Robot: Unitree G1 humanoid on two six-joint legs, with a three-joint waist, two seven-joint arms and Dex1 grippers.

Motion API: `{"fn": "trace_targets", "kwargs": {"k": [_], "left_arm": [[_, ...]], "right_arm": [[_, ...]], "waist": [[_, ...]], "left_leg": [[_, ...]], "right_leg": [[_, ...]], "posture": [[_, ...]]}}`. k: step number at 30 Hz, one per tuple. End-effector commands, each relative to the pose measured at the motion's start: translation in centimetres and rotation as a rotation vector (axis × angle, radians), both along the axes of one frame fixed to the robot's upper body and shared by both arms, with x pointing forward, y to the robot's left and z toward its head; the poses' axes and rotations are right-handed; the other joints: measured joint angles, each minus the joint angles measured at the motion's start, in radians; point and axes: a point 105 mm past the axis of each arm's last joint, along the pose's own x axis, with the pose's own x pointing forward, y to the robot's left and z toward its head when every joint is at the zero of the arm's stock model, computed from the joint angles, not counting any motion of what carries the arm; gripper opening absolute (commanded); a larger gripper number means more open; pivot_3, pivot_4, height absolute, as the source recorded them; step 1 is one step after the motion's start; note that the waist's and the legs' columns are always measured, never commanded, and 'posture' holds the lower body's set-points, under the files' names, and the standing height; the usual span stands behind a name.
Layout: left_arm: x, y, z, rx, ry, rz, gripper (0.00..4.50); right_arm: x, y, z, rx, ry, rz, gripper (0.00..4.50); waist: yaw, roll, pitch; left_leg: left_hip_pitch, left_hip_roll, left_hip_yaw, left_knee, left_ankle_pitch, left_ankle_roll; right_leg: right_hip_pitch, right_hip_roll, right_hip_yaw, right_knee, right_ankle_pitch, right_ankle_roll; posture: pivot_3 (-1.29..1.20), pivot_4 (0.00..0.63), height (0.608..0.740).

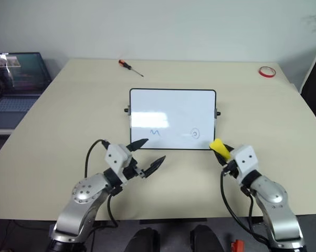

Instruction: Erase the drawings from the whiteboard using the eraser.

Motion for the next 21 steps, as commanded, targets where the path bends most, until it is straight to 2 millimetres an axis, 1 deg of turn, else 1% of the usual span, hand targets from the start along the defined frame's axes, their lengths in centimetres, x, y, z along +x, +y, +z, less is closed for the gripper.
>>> {"fn": "trace_targets", "kwargs": {"k": [1,4,6,7,11,13,18,21], "left_arm": [[0.0,-0.5,1.6,-0.01,-0.06,-0.007,4.5],[-0.4,-0.9,1.5,-0.004,-0.051,-0.032,4.5],[-0.5,-0.9,1.5,0.0,-0.049,-0.031,4.5],[-0.5,-0.8,1.5,0.004,-0.05,-0.027,4.5],[-0.7,-0.7,1.8,0.02,-0.061,-0.024,4.5],[-0.7,-0.8,2.0,0.018,-0.063,-0.024,4.5],[-0.7,-0.8,2.1,0.017,-0.064,-0.018,4.5],[-0.6,-0.9,2.3,0.018,-0.07,-0.022,4.5]], "right_arm": [[1.5,1.9,1.8,0.028,-0.076,0.033,1.25],[2.4,4.4,2.2,0.051,-0.089,0.099,1.25],[2.8,5.4,2.3,0.043,-0.099,0.125,1.25],[3.4,5.6,2.2,0.034,-0.092,0.121,1.25],[4.8,5.9,1.5,-0.024,-0.06,0.114,1.25],[5.5,5.7,1.2,-0.041,-0.043,0.098,1.25],[6.7,5.3,1.4,-0.069,-0.055,0.065,1.25],[7.2,5.3,1.1,-0.083,-0.04,0.052,1.25]], "waist": [[-0.001,0.0,0.0],[0.0,0.0,0.0],[0.001,0.0,0.0],[0.002,0.0,0.0],[0.003,0.0,0.0],[0.003,0.0,0.0],[0.002,0.0,0.0],[0.002,0.0,0.0]], "left_leg": [[0.0,0.0,0.0,0.0,0.0,0.0],[0.0,0.0,0.0,0.0,0.0,0.0],[-0.001,0.0,0.0,0.0,0.0,0.0],[-0.002,0.001,-0.001,0.0,0.0,0.0],[-0.003,0.001,-0.001,0.0,0.0,0.0],[-0.003,0.001,-0.001,0.0,0.0,0.0],[-0.003,0.001,-0.001,0.0,0.0,0.0],[-0.002,0.001,-0.001,0.0,0.0,0.0]], "right_leg": [[0.0,0.0,0.0,0.0,0.0,0.0],[0.0,0.0,0.0,0.0,0.0,0.0],[-0.001,0.0,0.0,0.0,0.0,0.0],[-0.002,0.0,-0.001,-0.001,0.0,0.0],[-0.001,-0.001,-0.001,-0.001,0.0,0.0],[-0.001,-0.001,-0.001,-0.001,0.0,0.0],[-0.002,-0.001,-0.001,0.0,0.0,0.0],[-0.002,-0.001,-0.001,0.0,0.0,0.0]], "posture": [[0.0,0.15,0.74],[0.0,0.15,0.74],[0.0,0.15,0.74],[0.0,0.15,0.74],[0.0,0.15,0.74],[0.0,0.15,0.74],[0.0,0.15,0.74],[0.0,0.15,0.74]]}}
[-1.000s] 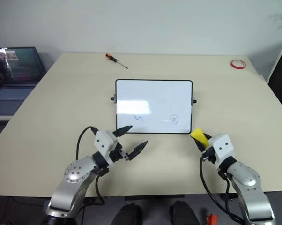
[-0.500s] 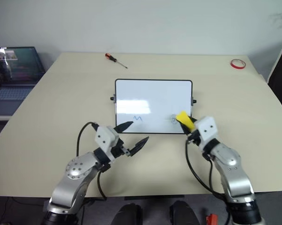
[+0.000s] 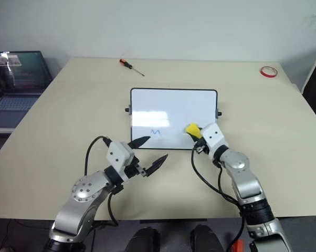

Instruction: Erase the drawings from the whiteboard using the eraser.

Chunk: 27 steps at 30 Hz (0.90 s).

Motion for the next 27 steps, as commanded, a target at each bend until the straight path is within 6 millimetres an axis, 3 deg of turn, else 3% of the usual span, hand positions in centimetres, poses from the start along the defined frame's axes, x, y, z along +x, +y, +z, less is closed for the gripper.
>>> {"fn": "trace_targets", "kwargs": {"k": [1,18,23,27], "left_arm": [[-0.1,-0.4,1.5,-0.006,-0.058,-0.009,4.5],[0.1,-0.7,1.3,-0.012,-0.057,-0.024,4.5],[0.1,-0.9,1.1,-0.015,-0.054,-0.032,4.5],[0.2,-0.9,1.1,-0.016,-0.057,-0.034,4.5]], "right_arm": [[0.4,0.1,1.1,-0.015,-0.046,-0.006,1.25],[-2.3,-3.7,-2.5,-0.161,0.105,-0.073,1.25],[-2.2,-4.0,-2.3,-0.157,0.101,-0.087,1.25],[-1.1,-3.3,-0.3,-0.093,0.026,-0.105,1.25]], "waist": [[0.0,0.0,0.0],[0.001,0.0,0.0],[0.001,0.0,0.0],[0.0,0.0,0.0]], "left_leg": [[0.0,0.0,0.0,0.0,0.0,0.0],[0.003,0.0,-0.001,0.001,0.0,0.0],[0.003,-0.001,0.0,0.001,0.0,0.0],[0.003,-0.001,0.0,0.001,0.0,0.0]], "right_leg": [[0.0,0.0,0.0,0.0,0.0,0.0],[0.003,0.0,0.0,0.001,0.0,0.0],[0.003,0.0,0.0,0.001,0.0,0.0],[0.003,0.0,0.0,0.001,0.0,0.0]], "posture": [[0.0,0.15,0.74],[0.0,0.15,0.74],[0.0,0.15,0.74],[0.0,0.15,0.74]]}}
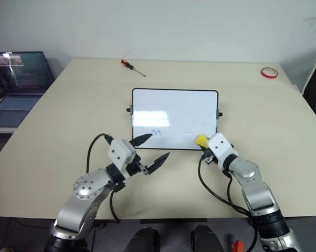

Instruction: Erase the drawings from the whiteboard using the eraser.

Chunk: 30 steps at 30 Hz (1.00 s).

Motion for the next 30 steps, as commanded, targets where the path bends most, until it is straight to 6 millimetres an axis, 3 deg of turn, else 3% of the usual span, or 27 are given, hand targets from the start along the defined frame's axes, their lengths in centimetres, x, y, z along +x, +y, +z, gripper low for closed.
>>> {"fn": "trace_targets", "kwargs": {"k": [1,6,13,19,22,30], "left_arm": [[-0.2,-0.5,0.9,-0.01,-0.043,-0.019,4.5],[-0.2,-0.6,1.0,-0.011,-0.046,-0.022,4.5],[-0.1,-0.5,1.2,-0.013,-0.051,-0.013,4.5],[-0.2,-0.4,1.0,-0.014,-0.048,-0.009,4.5],[-0.2,-0.6,1.0,-0.016,-0.045,-0.011,4.5],[-0.1,-0.8,1.0,-0.019,-0.041,-0.026,4.5]], "right_arm": [[1.3,-0.6,2.0,0.05,-0.077,-0.057,1.25],[2.1,1.7,3.8,0.07,-0.166,-0.005,1.25],[2.6,3.2,3.1,0.019,-0.156,0.03,1.25],[1.8,1.7,0.2,-0.096,-0.061,0.028,1.25],[1.2,0.0,-0.9,-0.144,-0.021,0.0,1.25],[-0.1,-2.6,-1.3,-0.167,0.009,-0.052,1.25]], "waist": [[-0.002,0.0,0.0],[-0.002,0.0,0.0],[-0.001,0.0,0.0],[-0.001,0.0,0.0],[0.001,0.0,0.0],[0.002,-0.001,-0.001]], "left_leg": [[0.0,0.0,0.0,0.0,0.0,0.0],[0.0,0.0,0.001,-0.001,0.0,0.0],[-0.003,0.001,0.001,-0.001,0.0,0.0],[-0.002,0.001,0.0,0.0,0.0,0.0],[-0.002,0.001,0.0,0.0,0.0,0.0],[0.002,0.0,0.0,0.0,0.0,0.0]], "right_leg": [[0.0,0.0,0.0,0.0,0.0,0.0],[-0.001,0.0,0.001,0.0,0.0,0.0],[-0.003,0.0,0.0,-0.001,0.0,0.0],[-0.002,0.0,0.0,0.0,0.0,0.0],[-0.002,0.0,0.0,0.0,0.0,0.0],[0.002,0.0,0.0,0.0,0.0,0.0]], "posture": [[0.0,0.15,0.74],[0.0,0.15,0.74],[0.0,0.15,0.74],[0.0,0.15,0.74],[0.0,0.15,0.74],[0.0,0.15,0.74]]}}
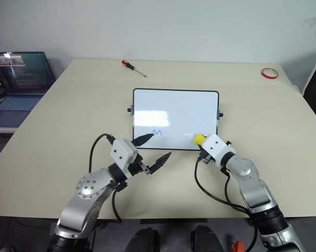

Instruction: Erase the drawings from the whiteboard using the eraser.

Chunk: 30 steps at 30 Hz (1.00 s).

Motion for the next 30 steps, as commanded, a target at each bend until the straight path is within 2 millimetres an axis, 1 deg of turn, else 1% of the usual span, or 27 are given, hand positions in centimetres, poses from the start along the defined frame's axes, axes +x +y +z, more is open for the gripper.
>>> {"fn": "trace_targets", "kwargs": {"k": [1,3,5,7,8,11,13,16,18,19,22,24,27,30], "left_arm": [[-0.1,-0.4,0.9,-0.01,-0.036,-0.021,4.5],[-0.1,-0.5,0.8,-0.01,-0.034,-0.023,4.5],[-0.1,-0.5,0.7,-0.012,-0.032,-0.023,4.5],[-0.1,-0.5,0.7,-0.014,-0.032,-0.02,4.5],[-0.1,-0.4,0.7,-0.014,-0.031,-0.016,4.5],[-0.3,0.1,0.5,-0.01,-0.028,0.006,4.5],[-0.5,0.7,0.4,-0.005,-0.026,0.028,4.5],[-0.8,1.4,0.3,-0.002,-0.022,0.055,4.5],[-0.9,1.8,0.1,0.004,-0.014,0.08,4.5],[-0.9,2.1,0.2,-0.001,-0.013,0.104,4.5],[-0.9,2.5,0.3,-0.008,-0.011,0.132,4.5],[-1.1,2.1,0.1,-0.01,-0.003,0.118,4.5],[-1.3,1.6,0.2,-0.01,0.001,0.1,4.5],[-1.2,1.7,0.3,-0.008,0.0,0.103,4.5]], "right_arm": [[0.1,-2.6,-0.7,-0.019,0.045,-0.093,1.25],[0.1,-2.7,-0.4,-0.001,0.037,-0.101,1.25],[0.3,-2.1,0.9,0.089,0.002,-0.092,1.25],[0.1,-1.1,2.5,0.226,-0.008,-0.04,1.25],[-0.1,-1.0,3.3,0.283,-0.019,-0.024,1.25],[-1.1,-1.9,5.2,0.395,-0.047,-0.021,1.25],[-2.5,-2.5,5.4,0.394,-0.043,-0.013,1.25],[-4.8,-2.1,5.3,0.367,-0.031,0.046,1.25],[-6.4,-1.8,4.3,0.313,-0.014,0.099,1.25],[-6.9,-2.1,3.5,0.29,-0.001,0.095,1.25],[-7.5,-2.6,2.1,0.239,0.013,0.09,1.25],[-8.1,-2.4,1.4,0.204,0.013,0.124,1.25],[-8.0,-2.5,1.3,0.21,0.006,0.123,1.25],[-7.5,-2.8,1.5,0.215,-0.012,0.108,1.25]], "waist": [[0.0,0.0,0.0],[0.0,0.0,0.0],[0.001,0.0,0.0],[0.0,-0.001,0.001],[0.0,0.0,0.001],[-0.001,0.0,0.001],[0.0,0.0,0.001],[0.0,0.0,0.001],[0.0,0.0,0.001],[0.0,0.0,0.001],[0.0,0.0,0.001],[-0.002,0.0,0.001],[-0.003,0.0,0.001],[-0.002,0.0,0.001]], "left_leg": [[0.0,0.0,0.0,0.0,0.0,0.0],[0.0,0.0,0.0,0.0,0.0,0.0],[0.0,0.0,0.0,0.0,0.0,0.0],[0.0,0.0,0.0,0.0,0.0,0.0],[0.0,0.0,0.0,0.0,0.0,0.0],[-0.002,0.0,0.0,-0.001,0.0,0.0],[-0.003,0.001,0.0,-0.001,0.0,0.0],[-0.007,0.001,-0.001,-0.001,0.0,0.0],[-0.008,0.001,-0.002,-0.001,0.0,0.0],[-0.007,0.001,-0.001,-0.001,0.0,0.0],[-0.006,0.0,-0.001,0.0,0.0,0.0],[-0.004,0.0,0.0,0.0,0.0,0.0],[-0.003,0.0,0.001,-0.001,0.0,0.0],[-0.003,0.0,0.001,-0.001,0.0,0.0]], "right_leg": [[0.0,0.0,0.0,0.0,0.0,0.0],[0.0,0.0,0.0,0.0,0.0,0.0],[0.0,0.0,0.0,0.0,0.0,0.0],[0.0,0.0,0.0,0.0,0.0,0.0],[0.0,0.0,0.0,0.0,0.0,0.0],[-0.002,0.0,0.0,0.0,0.0,0.0],[-0.002,0.0,0.0,-0.002,0.0,0.0],[-0.005,0.0,-0.001,-0.003,0.0,0.0],[-0.005,-0.001,-0.001,-0.003,0.0,0.0],[-0.005,-0.001,-0.001,-0.003,0.0,0.0],[-0.004,-0.001,-0.001,-0.002,0.0,0.0],[-0.003,0.0,0.0,-0.002,0.0,0.001],[-0.003,0.0,0.0,-0.001,0.0,0.001],[-0.003,0.0,0.001,-0.001,0.0,0.001]], "posture": [[0.0,0.15,0.74],[0.0,0.15,0.74],[0.0,0.15,0.74],[0.0,0.15,0.74],[0.0,0.15,0.74],[0.0,0.15,0.74],[0.0,0.15,0.74],[0.0,0.15,0.74],[0.0,0.15,0.74],[0.0,0.15,0.74],[0.0,0.15,0.74],[0.0,0.15,0.74],[0.0,0.15,0.74],[0.0,0.15,0.74]]}}
